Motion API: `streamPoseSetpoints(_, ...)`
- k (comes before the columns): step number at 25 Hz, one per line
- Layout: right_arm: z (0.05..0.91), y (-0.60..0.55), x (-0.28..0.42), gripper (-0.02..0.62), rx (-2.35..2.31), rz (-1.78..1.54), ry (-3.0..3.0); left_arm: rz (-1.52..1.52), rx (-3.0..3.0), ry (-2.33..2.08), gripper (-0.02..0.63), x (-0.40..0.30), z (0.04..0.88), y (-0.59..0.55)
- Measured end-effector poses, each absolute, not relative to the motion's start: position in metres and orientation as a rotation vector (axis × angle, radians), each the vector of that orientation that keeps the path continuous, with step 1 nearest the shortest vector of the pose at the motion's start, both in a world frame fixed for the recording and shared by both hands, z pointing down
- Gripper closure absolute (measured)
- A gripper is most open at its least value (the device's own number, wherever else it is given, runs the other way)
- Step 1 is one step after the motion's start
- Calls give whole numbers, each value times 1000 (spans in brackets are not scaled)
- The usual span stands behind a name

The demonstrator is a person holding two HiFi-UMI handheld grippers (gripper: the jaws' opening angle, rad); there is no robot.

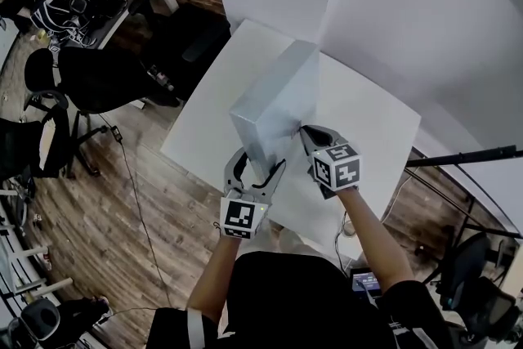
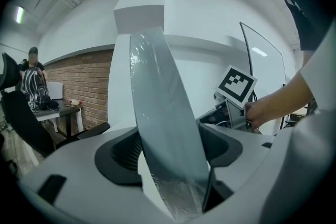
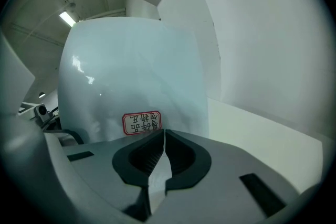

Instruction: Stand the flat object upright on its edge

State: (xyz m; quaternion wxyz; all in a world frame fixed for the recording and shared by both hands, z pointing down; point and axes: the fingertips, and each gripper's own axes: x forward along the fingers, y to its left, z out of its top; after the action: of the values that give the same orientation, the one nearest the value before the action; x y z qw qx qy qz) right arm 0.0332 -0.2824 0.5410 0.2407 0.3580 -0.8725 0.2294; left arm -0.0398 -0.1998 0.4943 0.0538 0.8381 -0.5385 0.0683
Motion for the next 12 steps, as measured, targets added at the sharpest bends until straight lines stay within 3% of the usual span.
streamPoseSetpoints(12,562,-294,49,552,1049,679,-2311,310,2587,-1584,265,-28,516,-196)
